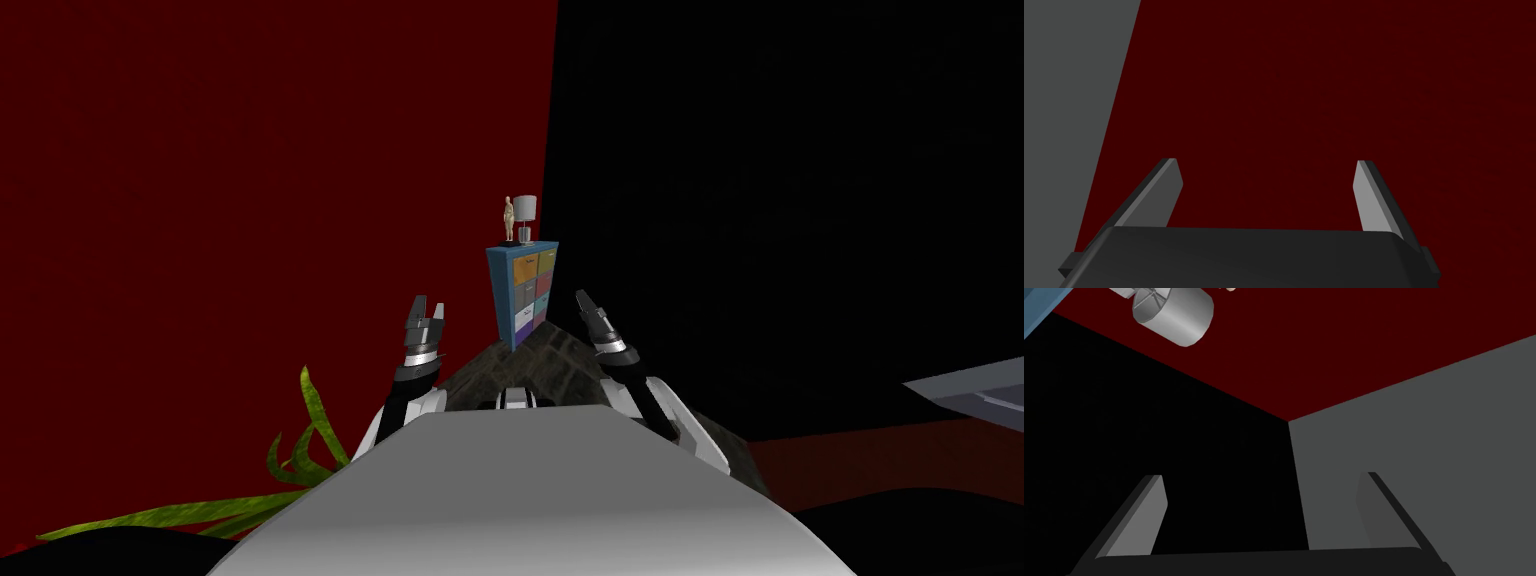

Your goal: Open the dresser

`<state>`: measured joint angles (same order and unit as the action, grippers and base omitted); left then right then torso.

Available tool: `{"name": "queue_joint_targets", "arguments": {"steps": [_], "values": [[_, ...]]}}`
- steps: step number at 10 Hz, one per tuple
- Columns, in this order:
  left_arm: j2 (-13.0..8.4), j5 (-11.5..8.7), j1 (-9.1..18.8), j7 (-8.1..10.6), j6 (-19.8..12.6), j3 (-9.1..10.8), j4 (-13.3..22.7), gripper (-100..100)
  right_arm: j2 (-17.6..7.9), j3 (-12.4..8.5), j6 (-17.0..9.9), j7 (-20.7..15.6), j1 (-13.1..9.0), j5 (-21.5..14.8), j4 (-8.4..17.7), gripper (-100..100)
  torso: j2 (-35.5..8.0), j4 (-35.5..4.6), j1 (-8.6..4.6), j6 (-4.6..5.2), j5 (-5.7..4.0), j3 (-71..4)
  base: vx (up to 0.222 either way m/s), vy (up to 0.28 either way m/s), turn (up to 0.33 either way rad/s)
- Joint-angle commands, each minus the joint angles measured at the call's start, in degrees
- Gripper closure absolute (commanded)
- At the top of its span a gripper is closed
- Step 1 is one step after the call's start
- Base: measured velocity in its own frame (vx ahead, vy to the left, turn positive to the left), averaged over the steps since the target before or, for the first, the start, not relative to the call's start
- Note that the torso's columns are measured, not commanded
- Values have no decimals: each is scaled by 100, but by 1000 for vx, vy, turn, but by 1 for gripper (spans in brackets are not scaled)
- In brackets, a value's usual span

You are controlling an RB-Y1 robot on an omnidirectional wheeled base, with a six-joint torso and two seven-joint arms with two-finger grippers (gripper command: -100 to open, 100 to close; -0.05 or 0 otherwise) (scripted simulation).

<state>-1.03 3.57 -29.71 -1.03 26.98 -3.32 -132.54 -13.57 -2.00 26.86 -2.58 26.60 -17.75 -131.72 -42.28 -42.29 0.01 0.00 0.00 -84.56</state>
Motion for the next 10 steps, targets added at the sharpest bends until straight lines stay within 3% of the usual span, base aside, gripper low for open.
{"name": "queue_joint_targets", "arguments": {"steps": [1,10], "values": [[0,0,0,0,0,0,0,0,-215,-144,-141,-211,7,-410,10,-100,-2,0,-1,1,0,0,44,8,68],[0,0,0,0,0,0,0,0,-726,-490,-463,-784,35,-1558,72,-100,3,1,0,0,0,-2,41,6,51]]}}
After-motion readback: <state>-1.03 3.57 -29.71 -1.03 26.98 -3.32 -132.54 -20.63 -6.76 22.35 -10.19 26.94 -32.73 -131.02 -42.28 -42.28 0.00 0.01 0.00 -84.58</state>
